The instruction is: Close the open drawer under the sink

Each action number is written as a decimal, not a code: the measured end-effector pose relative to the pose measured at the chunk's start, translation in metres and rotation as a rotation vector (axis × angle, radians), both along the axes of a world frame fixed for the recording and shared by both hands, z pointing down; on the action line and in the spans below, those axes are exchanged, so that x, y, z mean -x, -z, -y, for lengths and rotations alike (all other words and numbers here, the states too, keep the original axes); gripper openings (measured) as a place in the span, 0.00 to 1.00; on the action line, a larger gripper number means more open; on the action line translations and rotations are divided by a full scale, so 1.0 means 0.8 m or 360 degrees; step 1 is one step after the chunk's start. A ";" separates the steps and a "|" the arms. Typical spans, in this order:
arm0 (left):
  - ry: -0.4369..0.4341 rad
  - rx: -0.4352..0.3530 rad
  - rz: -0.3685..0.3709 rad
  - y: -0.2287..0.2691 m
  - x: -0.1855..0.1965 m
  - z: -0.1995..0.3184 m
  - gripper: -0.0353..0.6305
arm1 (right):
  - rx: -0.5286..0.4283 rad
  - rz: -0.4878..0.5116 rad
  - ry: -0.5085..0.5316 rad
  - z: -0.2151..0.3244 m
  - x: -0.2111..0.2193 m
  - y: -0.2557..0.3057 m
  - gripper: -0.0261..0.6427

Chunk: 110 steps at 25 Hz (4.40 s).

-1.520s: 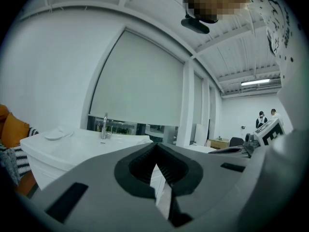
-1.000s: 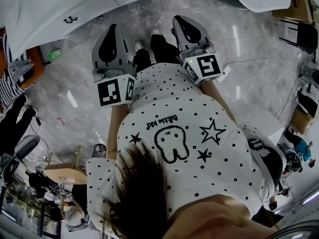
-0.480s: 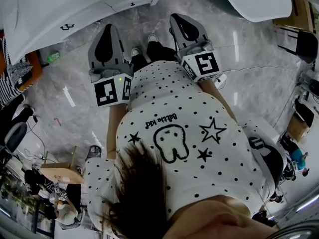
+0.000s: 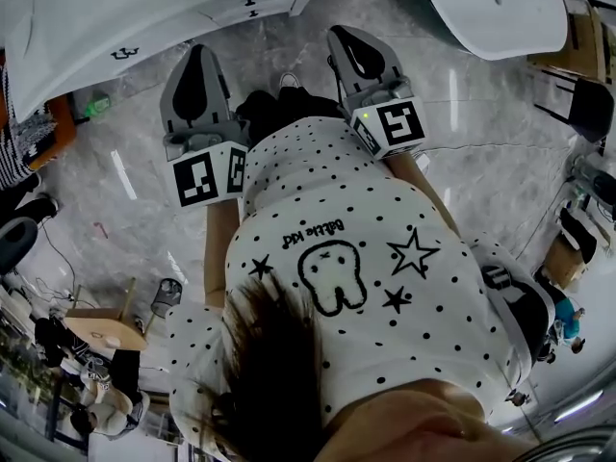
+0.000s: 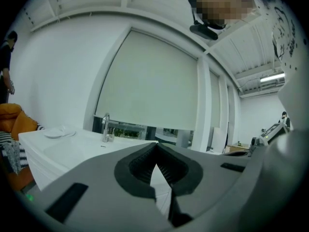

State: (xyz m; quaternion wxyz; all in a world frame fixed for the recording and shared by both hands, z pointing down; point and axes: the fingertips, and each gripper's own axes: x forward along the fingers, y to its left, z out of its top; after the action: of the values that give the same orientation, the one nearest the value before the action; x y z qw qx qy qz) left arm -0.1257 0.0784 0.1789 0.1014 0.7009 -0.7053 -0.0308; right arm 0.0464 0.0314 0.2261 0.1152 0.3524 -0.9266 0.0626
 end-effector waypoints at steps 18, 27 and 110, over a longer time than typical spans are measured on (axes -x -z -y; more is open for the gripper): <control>-0.0140 0.0022 -0.0014 -0.001 -0.017 0.023 0.06 | 0.0028 -0.0008 -0.0134 0.005 -0.020 -0.002 0.06; -0.0180 0.0018 0.0005 0.000 -0.021 0.032 0.06 | 0.0030 -0.0006 -0.0205 0.008 -0.030 -0.003 0.06; -0.0320 0.0883 -0.0094 -0.408 -0.104 0.149 0.18 | 0.0258 -0.0056 -0.0263 0.085 -0.065 -0.100 0.06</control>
State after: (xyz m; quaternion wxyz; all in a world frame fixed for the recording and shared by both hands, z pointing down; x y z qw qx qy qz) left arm -0.0427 -0.0407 0.5056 0.3123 0.7115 -0.6106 0.1530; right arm 0.0984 -0.0365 0.3065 0.1541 0.4183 -0.8840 0.1405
